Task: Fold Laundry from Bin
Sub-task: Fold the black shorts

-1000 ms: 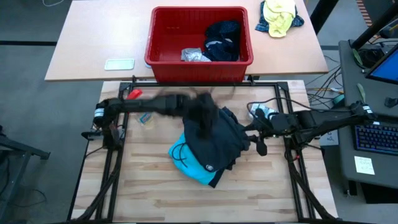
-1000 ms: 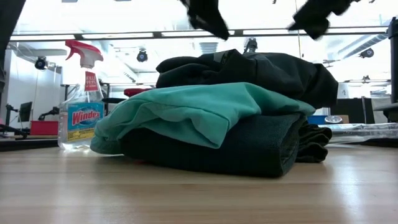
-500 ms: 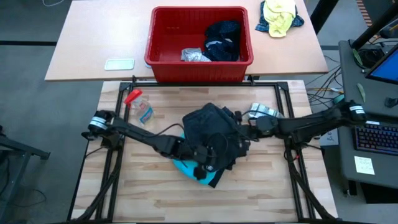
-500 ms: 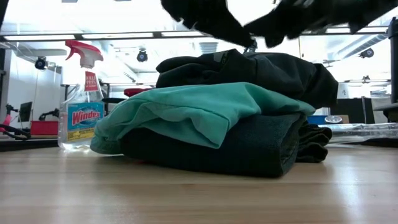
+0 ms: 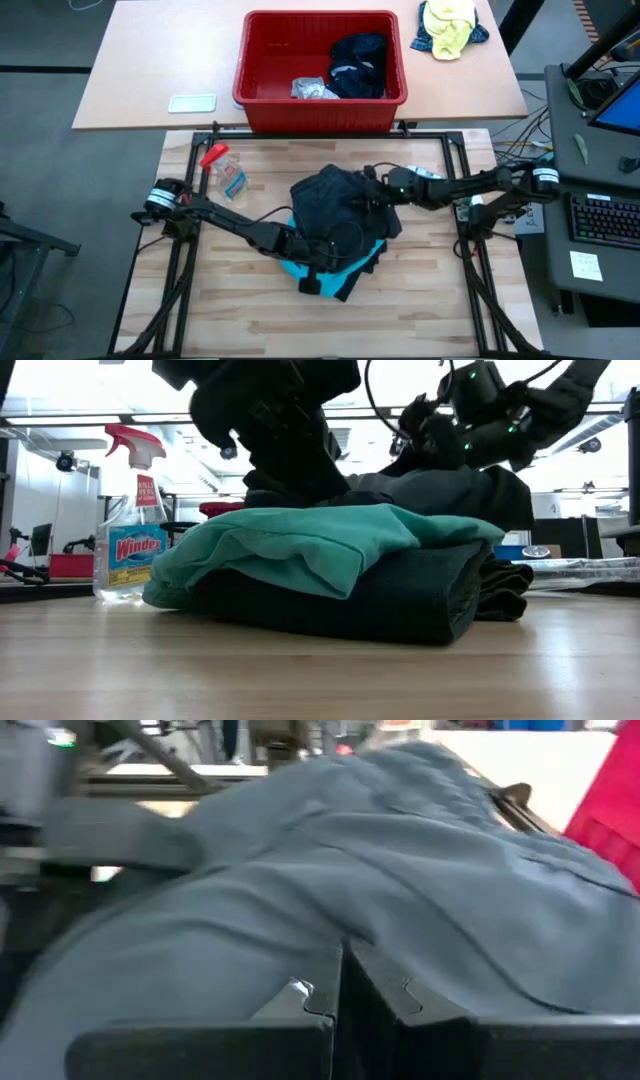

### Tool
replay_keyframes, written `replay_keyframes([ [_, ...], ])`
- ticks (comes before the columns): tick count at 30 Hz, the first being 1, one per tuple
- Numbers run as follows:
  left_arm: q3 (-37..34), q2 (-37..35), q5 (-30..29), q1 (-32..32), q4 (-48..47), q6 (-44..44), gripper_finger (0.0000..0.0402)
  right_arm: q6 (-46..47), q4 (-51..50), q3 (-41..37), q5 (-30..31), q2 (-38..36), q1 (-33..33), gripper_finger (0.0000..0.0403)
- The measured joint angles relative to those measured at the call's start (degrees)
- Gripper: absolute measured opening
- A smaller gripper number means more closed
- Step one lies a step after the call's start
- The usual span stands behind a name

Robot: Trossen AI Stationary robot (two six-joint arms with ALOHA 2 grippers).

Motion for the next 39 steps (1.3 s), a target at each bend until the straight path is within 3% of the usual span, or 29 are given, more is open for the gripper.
replay_keyframes([
  [8, 3.01, -0.35, 1.24, -0.01, -6.61, -1.92, 0.0, -0.93, -3.39, -0.13, -2.95, -5.37, -6.64, 0.0012],
  [16, 10.01, -0.33, 2.23, -0.62, -15.17, -1.54, 0.0, -2.45, -24.76, 0.87, -7.84, -20.79, -3.76, 0.0012],
  [20, 10.23, -0.34, 1.95, -0.62, -14.76, -0.11, 0.0, -7.13, -32.04, -0.64, -15.89, -26.07, 0.11, 0.0012],
  [23, 8.75, -0.17, 2.1, -0.62, -14.64, -0.58, 0.0, -11.09, -32.0, -3.75, -21.78, -28.0, 2.07, 0.0012],
  [32, 4.59, -0.13, 3.64, -0.6, -13.78, -5.66, 0.0, -10.41, -21.2, -13.38, -15.91, -22.4, 1.87, 0.0012],
  [39, 8.1, -3.37, 3.73, -1.01, -21.32, -6.4, 0.0, -5.8, -30.07, -7.99, -12.24, -23.88, 1.81, 0.0012],
])
